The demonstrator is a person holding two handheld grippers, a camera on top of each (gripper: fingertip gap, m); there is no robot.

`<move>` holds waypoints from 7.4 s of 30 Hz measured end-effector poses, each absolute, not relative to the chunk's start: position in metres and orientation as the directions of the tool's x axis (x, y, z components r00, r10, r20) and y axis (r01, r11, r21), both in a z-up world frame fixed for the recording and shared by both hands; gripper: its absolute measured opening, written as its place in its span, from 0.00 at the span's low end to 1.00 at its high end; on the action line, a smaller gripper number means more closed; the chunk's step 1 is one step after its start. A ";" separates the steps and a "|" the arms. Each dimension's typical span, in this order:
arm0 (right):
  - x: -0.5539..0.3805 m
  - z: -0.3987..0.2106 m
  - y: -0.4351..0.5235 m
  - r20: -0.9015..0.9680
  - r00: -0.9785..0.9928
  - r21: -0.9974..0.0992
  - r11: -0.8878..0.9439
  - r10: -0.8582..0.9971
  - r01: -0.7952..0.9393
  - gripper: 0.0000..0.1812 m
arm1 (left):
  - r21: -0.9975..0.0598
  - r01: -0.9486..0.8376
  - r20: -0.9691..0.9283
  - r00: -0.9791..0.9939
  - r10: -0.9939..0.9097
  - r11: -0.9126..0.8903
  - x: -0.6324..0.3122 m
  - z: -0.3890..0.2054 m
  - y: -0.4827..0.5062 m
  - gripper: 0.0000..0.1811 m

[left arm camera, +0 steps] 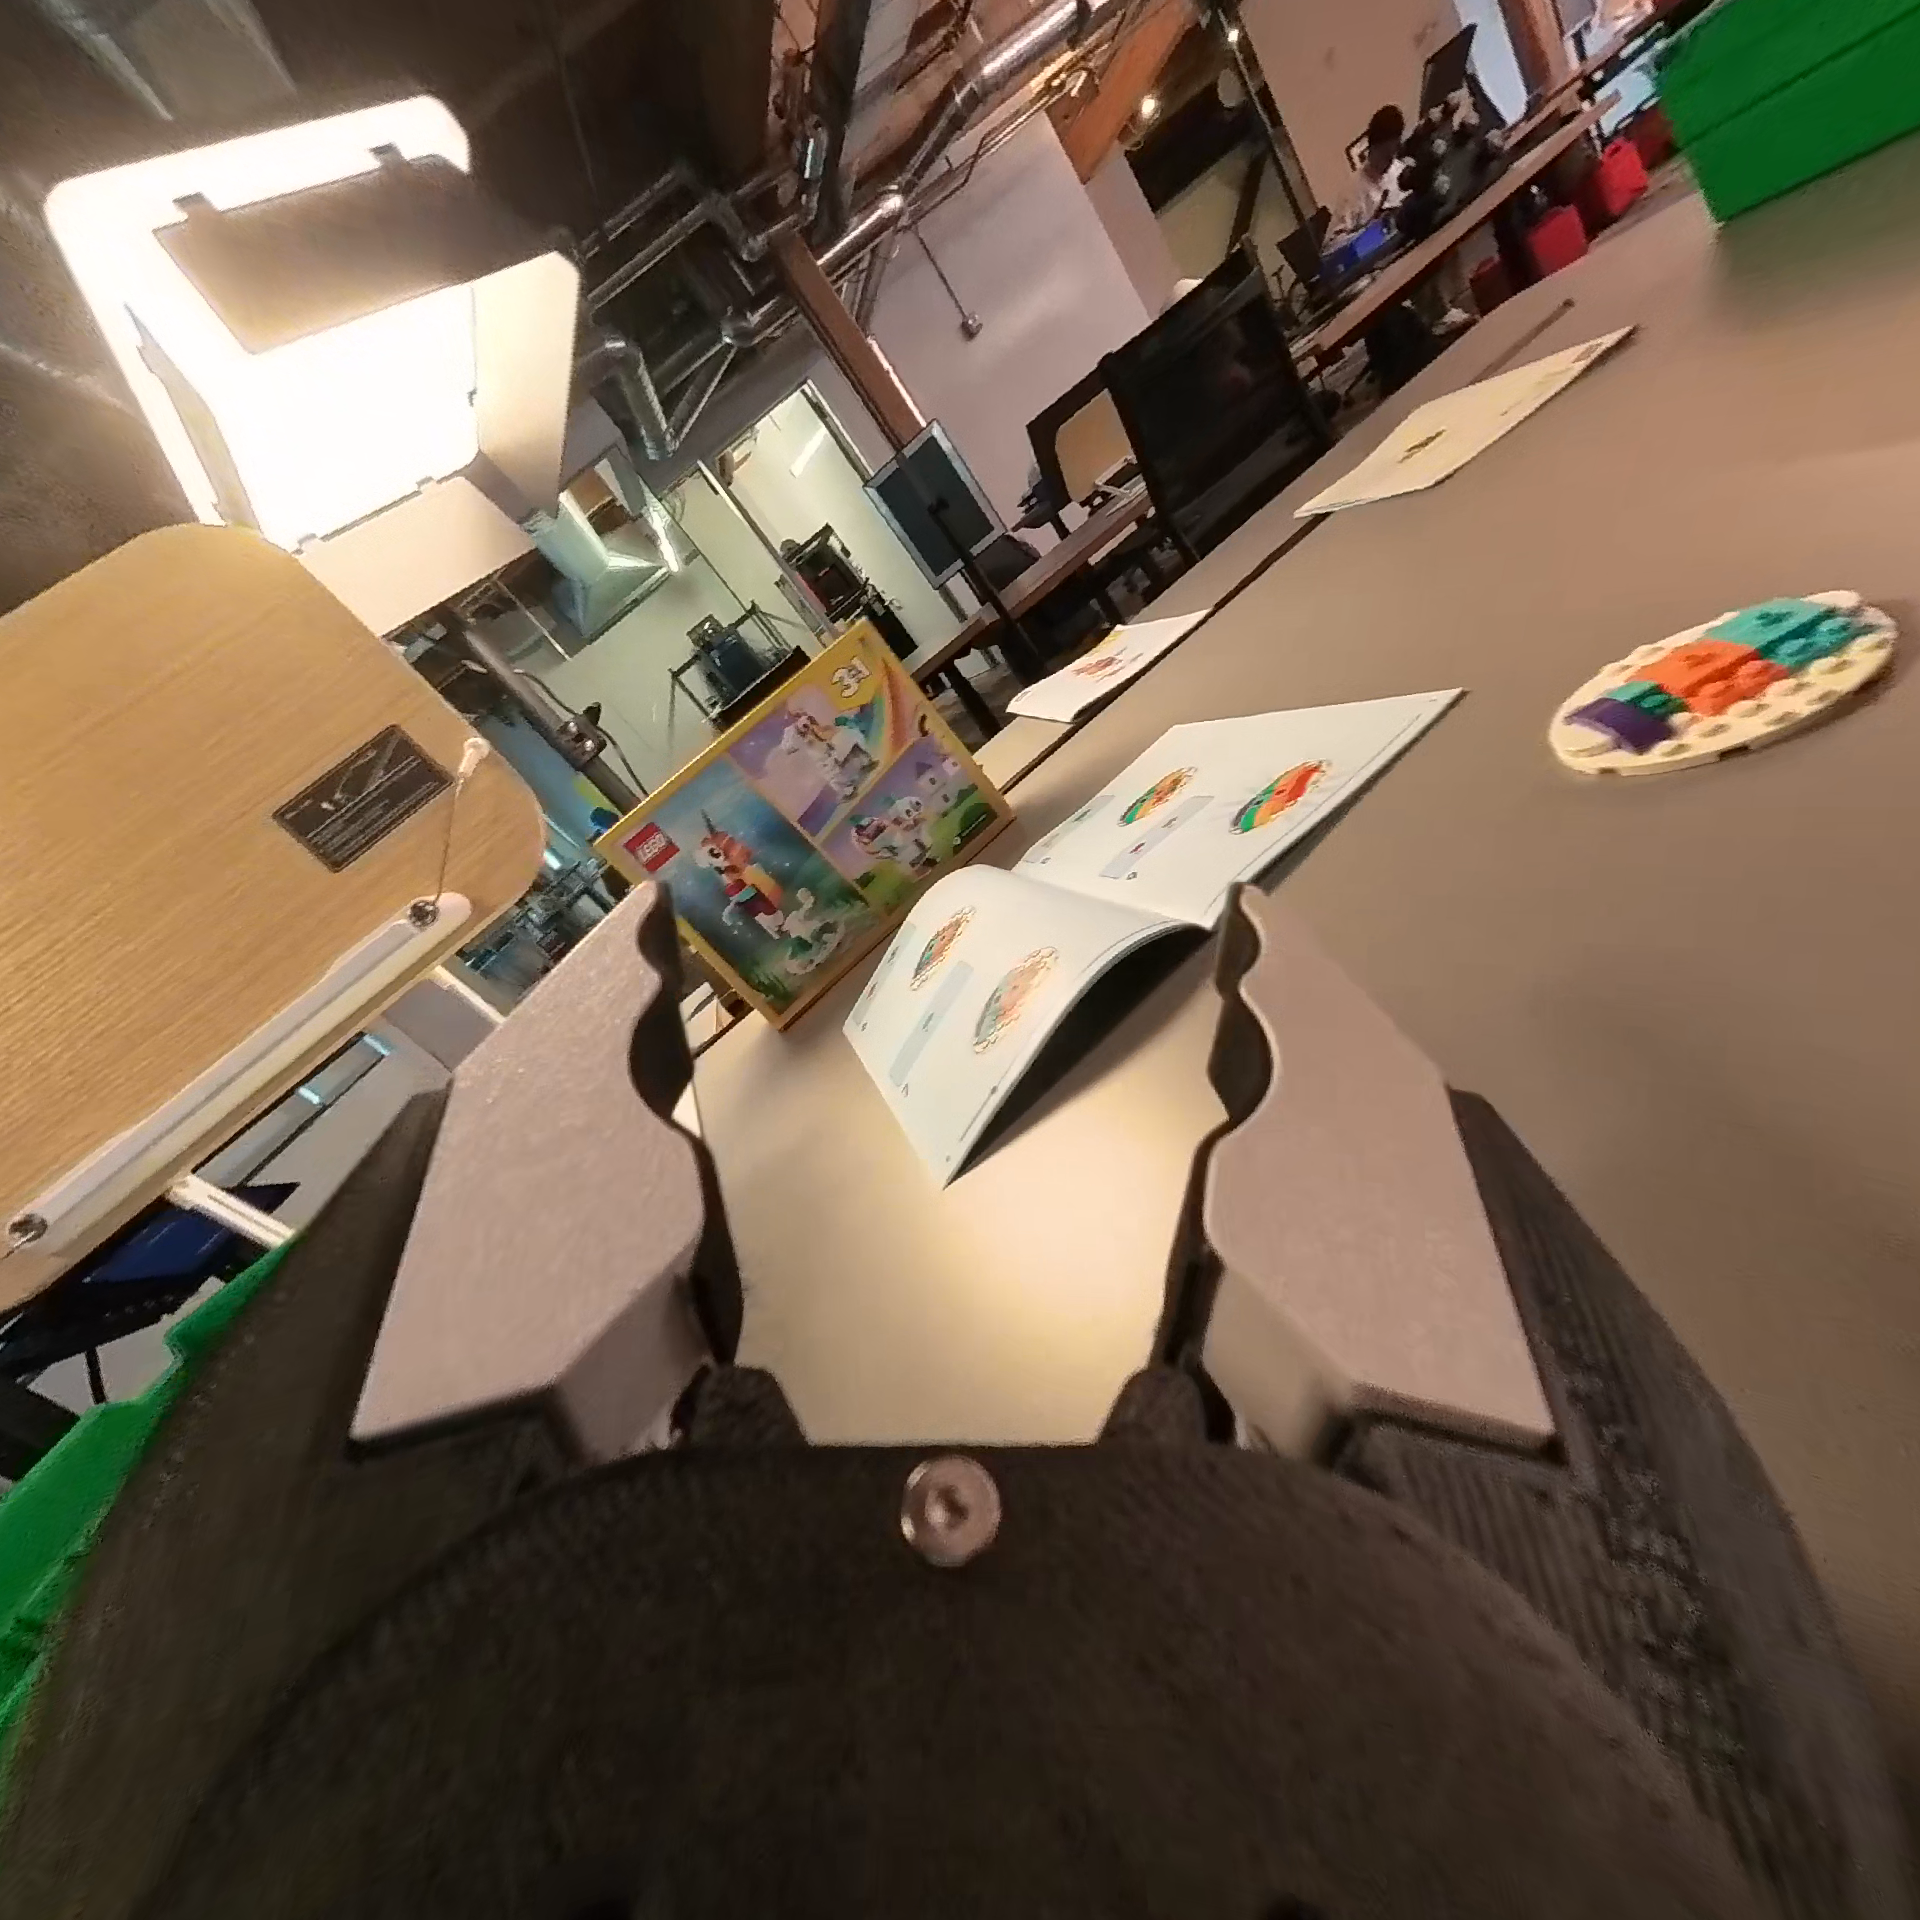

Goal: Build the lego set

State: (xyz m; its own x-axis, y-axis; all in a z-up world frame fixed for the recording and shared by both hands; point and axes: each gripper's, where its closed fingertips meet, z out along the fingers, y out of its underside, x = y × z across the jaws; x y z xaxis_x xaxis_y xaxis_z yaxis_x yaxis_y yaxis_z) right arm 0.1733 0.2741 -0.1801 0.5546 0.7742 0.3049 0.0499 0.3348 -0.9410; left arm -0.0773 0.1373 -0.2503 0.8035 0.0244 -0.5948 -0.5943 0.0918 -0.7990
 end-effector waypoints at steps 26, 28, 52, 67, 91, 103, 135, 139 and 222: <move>0.172 -0.203 0.301 0.450 0.623 -0.839 0.542 0.639 0.051 0.62 | -0.789 -0.612 -0.602 0.788 0.125 0.053 -0.093 -0.243 0.140 0.56; 0.170 -0.200 0.298 0.485 0.624 -0.815 0.575 0.613 0.070 0.62 | -0.815 -0.575 -0.565 0.815 0.128 0.065 -0.098 -0.240 0.140 0.56; 0.181 -0.203 0.305 0.359 0.626 -0.880 0.474 0.692 -0.019 0.69 | -0.910 -0.400 -0.364 0.897 0.251 0.110 -0.141 -0.223 0.137 0.69; 0.179 -0.212 0.319 0.424 0.648 -0.863 0.500 0.633 0.077 0.68 | -0.743 -0.666 -0.615 0.717 0.327 0.064 -0.113 -0.221 0.136 0.70; 0.169 -0.230 0.331 0.545 0.643 -0.817 0.514 0.538 0.263 0.67 | -0.706 -0.707 -0.683 0.665 0.301 -0.039 -0.121 -0.237 0.150 0.70; 0.142 -0.235 0.304 0.810 0.455 -0.564 0.703 0.369 0.433 0.63 | -0.709 -0.705 -0.671 0.681 0.294 0.013 -0.115 -0.231 0.146 0.69; 0.355 -0.217 0.085 0.371 0.811 -0.845 0.526 0.452 0.093 0.65 | -0.773 -0.632 -0.591 0.753 0.289 0.065 -0.125 -0.225 0.141 0.69; 0.448 -0.333 0.013 0.318 0.895 -0.920 0.328 0.312 0.212 0.64 | -0.771 -0.634 -0.595 0.754 0.277 0.070 -0.122 -0.226 0.141 0.68; 0.385 -0.894 -0.026 -0.037 0.568 -0.268 -0.556 0.822 0.787 0.02 | -0.688 -0.726 -0.689 0.657 0.307 0.011 -0.077 -0.226 0.114 0.50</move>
